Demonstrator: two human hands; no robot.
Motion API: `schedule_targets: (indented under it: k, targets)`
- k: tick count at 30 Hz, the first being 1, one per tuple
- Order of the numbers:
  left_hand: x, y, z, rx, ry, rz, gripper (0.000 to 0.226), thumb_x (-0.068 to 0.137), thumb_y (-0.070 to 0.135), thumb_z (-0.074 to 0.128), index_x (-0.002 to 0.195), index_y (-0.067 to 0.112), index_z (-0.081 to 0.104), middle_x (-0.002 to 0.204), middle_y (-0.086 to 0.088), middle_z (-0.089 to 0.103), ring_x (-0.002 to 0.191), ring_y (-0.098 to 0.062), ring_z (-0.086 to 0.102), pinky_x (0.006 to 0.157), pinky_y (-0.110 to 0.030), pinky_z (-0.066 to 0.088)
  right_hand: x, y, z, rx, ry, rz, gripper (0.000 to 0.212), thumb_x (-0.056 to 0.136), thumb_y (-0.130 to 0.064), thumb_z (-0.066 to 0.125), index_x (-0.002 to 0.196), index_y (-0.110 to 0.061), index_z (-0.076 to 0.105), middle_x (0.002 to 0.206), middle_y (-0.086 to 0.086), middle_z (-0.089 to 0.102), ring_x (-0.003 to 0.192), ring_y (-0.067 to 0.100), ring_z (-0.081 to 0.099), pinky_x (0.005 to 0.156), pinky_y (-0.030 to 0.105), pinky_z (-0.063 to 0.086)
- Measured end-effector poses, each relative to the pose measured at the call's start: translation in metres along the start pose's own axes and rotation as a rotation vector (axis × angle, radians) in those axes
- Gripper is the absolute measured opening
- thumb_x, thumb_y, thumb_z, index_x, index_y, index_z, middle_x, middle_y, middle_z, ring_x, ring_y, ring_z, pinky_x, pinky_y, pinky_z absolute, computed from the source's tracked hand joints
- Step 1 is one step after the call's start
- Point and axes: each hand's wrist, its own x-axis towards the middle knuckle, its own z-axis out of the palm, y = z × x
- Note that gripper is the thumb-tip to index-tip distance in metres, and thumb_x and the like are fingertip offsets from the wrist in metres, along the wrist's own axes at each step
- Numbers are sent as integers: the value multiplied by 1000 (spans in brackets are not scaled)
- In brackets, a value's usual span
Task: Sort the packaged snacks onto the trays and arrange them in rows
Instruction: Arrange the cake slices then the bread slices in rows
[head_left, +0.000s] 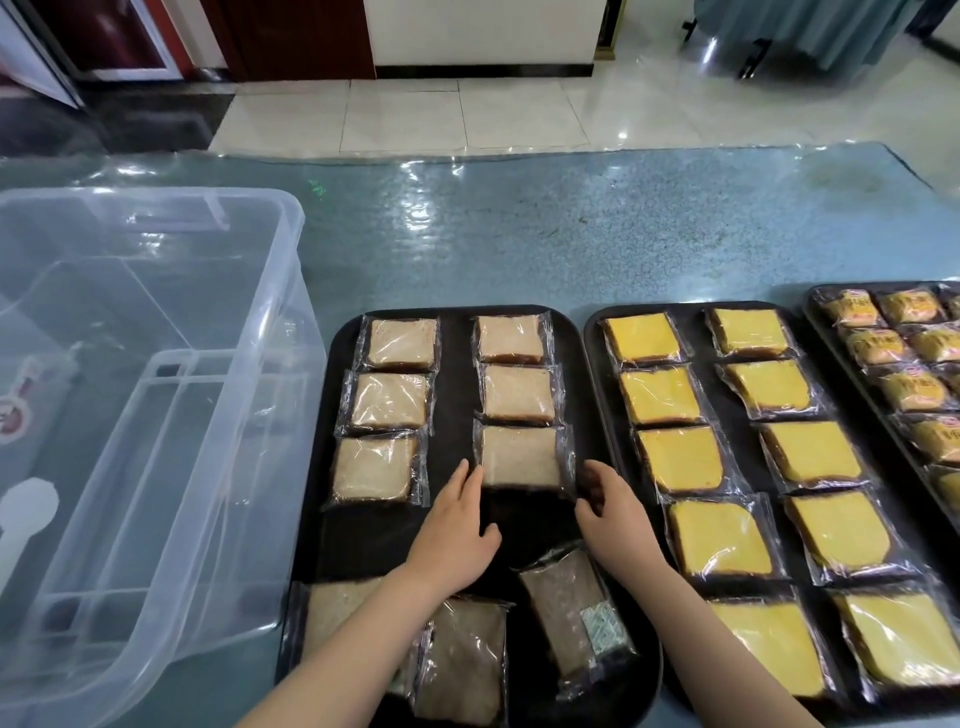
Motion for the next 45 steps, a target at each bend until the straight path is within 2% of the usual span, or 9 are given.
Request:
schedule_targets:
  k: [6, 10, 15, 20, 25, 31, 34, 39, 45]
  targets:
    - [-18, 1, 5, 77, 122, 135, 47, 94, 26, 53, 139, 22, 40, 136, 6, 38, 130, -12, 37, 111, -27, 30, -34, 23, -11, -117, -48, 6, 44, 92, -21, 59, 135, -20, 48, 108, -9, 56, 91, 3, 56, 82, 20, 47]
    - [-25, 4, 12, 102, 99, 159, 39, 95, 26, 52, 134, 25, 46, 129, 10, 45, 124, -9, 39, 107, -25, 32, -58, 34, -7, -203, -165, 43, 44, 89, -36, 61, 129, -21, 51, 103, -11, 58, 87, 3, 58, 75, 18, 46]
    - [-37, 8, 26, 111, -115, 180, 42, 97, 30, 51, 138, 28, 45, 135, 11, 47, 127, -9, 41, 105, -23, 35, -74, 40, 5, -255, -194, 81, 58, 82, -40, 69, 131, -18, 48, 110, -4, 58, 94, 10, 54, 78, 20, 43]
    - [-46, 11, 35, 88, -142, 149, 48, 96, 35, 53, 142, 29, 43, 131, 9, 49, 117, -8, 50, 95, -21, 40, -83, 38, 11, -213, -146, 89, 37, 80, -35, 72, 110, -23, 55, 95, -9, 59, 83, 6, 54, 65, 15, 38]
    - [-52, 8, 35, 56, -90, 130, 48, 95, 35, 54, 142, 27, 45, 126, 8, 52, 120, -10, 41, 103, -22, 34, -87, 32, 7, -118, -115, 47, 10, 87, -25, 66, 92, -23, 56, 86, -8, 64, 78, 7, 59, 68, 21, 48]
    - [-56, 8, 31, -16, -46, 115, 46, 96, 37, 54, 140, 28, 47, 123, 7, 49, 120, -11, 40, 103, -23, 34, -96, 12, -7, 41, -19, -73, 12, 84, -23, 72, 84, -28, 60, 80, -9, 66, 78, 3, 62, 72, 21, 53]
    - [-59, 15, 24, -320, -12, 35, 30, 97, 38, 51, 127, 36, 57, 113, 9, 50, 107, -5, 51, 92, -18, 39, -104, 0, -10, 52, 29, -206, 23, 84, -23, 72, 99, -34, 58, 91, -17, 64, 89, -5, 60, 76, 13, 48]
    - [-65, 25, 10, -866, -38, -163, 29, 102, 36, 41, 107, 25, 67, 90, -1, 61, 84, -18, 63, 77, -34, 55, -111, -1, -4, -158, 73, -501, 34, 84, -20, 70, 115, -30, 59, 106, -20, 59, 100, -1, 54, 87, 14, 44]
    - [-67, 9, 24, -683, -41, -191, 10, 90, 21, 68, 99, 20, 66, 95, -2, 66, 82, -14, 66, 85, -41, 58, -112, 26, 15, -246, 52, -565, 29, 82, -16, 68, 108, -28, 66, 106, -8, 64, 103, 14, 56, 92, 21, 42]
